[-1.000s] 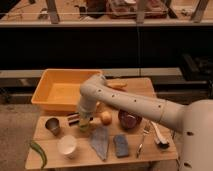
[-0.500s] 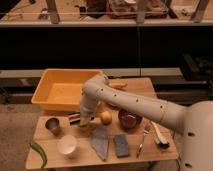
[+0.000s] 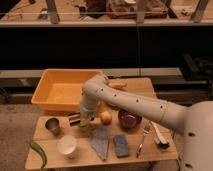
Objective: Place eraser in plastic cup
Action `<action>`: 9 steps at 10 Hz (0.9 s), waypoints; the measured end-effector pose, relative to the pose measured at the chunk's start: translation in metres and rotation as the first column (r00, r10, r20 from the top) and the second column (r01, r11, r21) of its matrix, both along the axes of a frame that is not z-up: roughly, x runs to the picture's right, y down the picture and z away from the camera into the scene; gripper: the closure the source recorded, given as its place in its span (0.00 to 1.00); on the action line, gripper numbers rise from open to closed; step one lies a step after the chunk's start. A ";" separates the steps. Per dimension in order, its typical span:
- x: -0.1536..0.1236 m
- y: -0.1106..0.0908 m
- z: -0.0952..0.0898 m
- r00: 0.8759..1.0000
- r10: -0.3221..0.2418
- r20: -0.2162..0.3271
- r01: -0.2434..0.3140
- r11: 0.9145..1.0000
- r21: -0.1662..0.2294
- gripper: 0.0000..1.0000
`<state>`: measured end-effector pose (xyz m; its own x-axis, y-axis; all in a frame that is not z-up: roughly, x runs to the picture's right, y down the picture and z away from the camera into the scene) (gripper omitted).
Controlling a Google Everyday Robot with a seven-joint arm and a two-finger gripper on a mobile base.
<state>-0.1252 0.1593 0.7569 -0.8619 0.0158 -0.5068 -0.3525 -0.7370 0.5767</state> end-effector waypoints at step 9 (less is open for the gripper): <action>0.002 -0.003 0.003 1.000 -0.004 -0.025 0.004 1.000 0.019 0.20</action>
<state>-0.1232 0.1564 0.7602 -0.8742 0.0289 -0.4848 -0.3414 -0.7465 0.5711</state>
